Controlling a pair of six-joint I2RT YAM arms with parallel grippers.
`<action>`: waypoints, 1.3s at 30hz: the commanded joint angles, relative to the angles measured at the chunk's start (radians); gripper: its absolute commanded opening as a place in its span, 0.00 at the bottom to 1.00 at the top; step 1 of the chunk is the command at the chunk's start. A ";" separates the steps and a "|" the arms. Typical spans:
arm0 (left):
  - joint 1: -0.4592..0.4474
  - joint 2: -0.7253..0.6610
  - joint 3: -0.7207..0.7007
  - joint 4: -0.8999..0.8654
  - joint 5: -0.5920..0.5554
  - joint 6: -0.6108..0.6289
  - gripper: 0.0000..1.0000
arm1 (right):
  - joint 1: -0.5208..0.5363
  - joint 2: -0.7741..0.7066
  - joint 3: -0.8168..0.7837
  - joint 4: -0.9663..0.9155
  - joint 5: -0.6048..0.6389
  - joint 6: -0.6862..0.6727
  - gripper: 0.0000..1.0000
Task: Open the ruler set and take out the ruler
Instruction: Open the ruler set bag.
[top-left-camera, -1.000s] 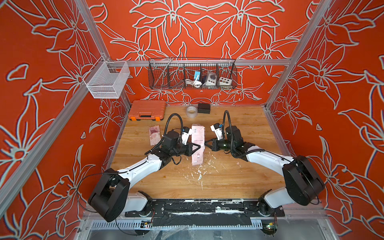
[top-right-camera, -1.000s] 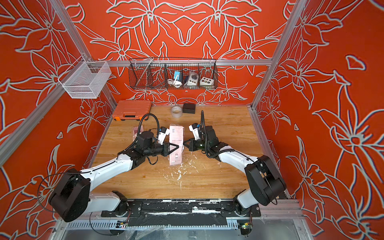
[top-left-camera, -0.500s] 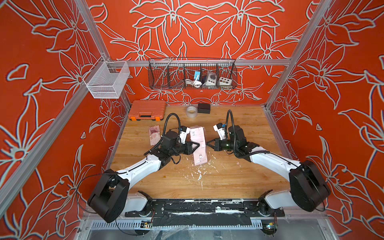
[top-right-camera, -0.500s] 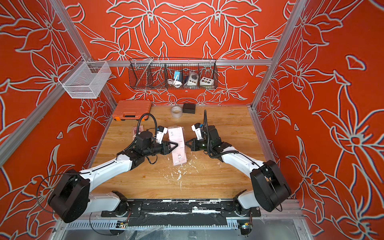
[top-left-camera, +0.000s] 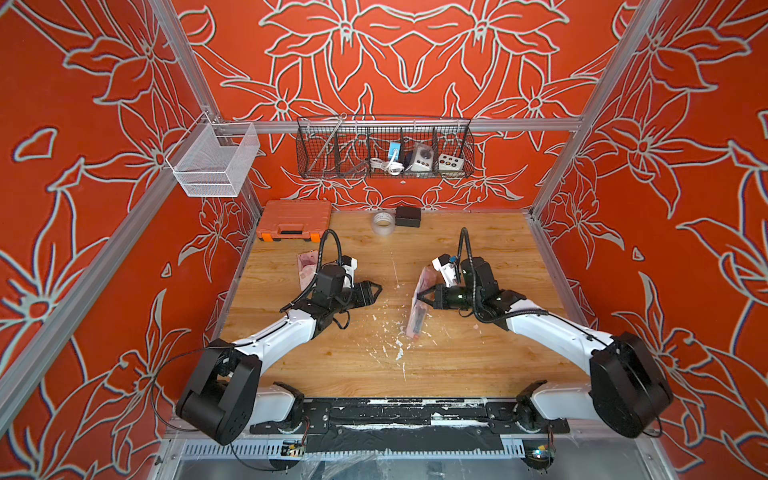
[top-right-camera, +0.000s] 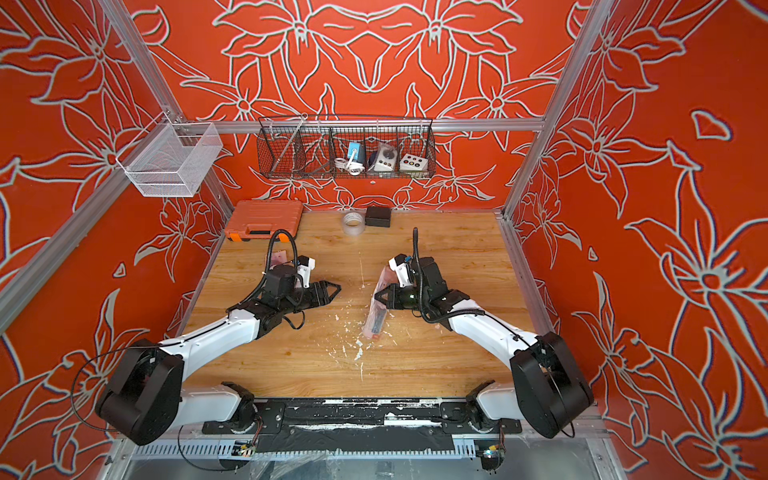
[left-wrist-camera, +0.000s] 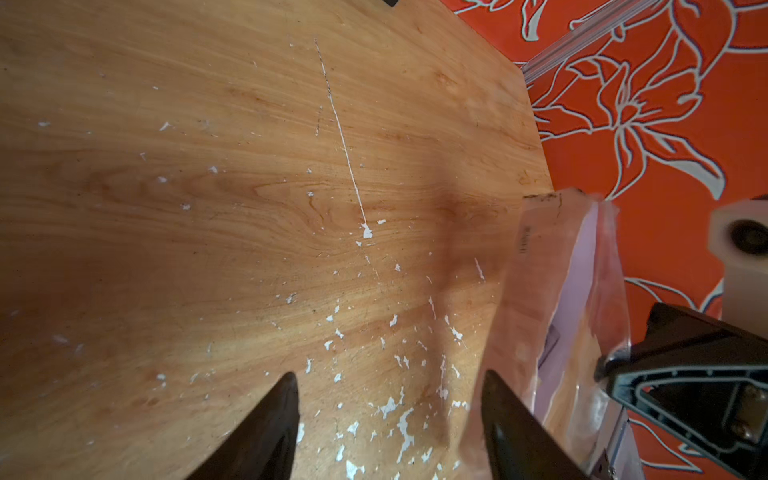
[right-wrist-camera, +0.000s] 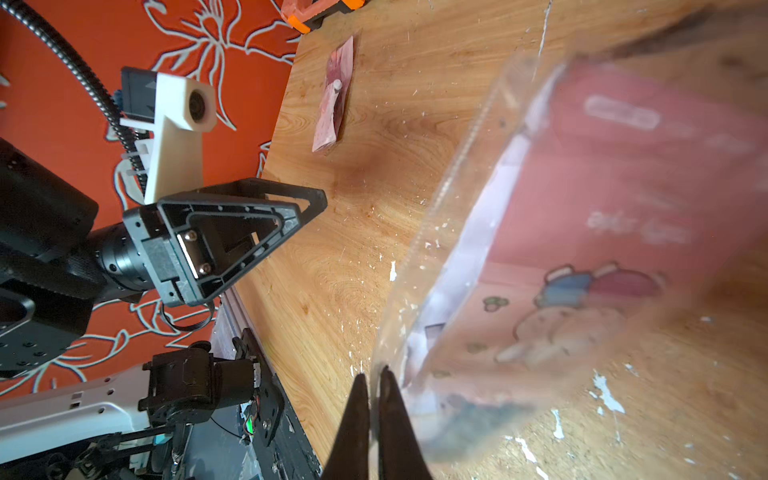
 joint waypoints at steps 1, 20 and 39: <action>-0.027 -0.019 0.021 0.024 0.072 0.017 0.67 | -0.003 0.006 0.011 0.038 -0.043 0.036 0.00; -0.179 0.262 0.250 -0.097 0.115 0.177 0.60 | -0.004 0.081 0.013 0.115 -0.036 0.033 0.00; -0.195 0.275 0.254 -0.119 0.039 0.189 0.33 | -0.004 0.081 0.012 0.115 -0.033 0.017 0.00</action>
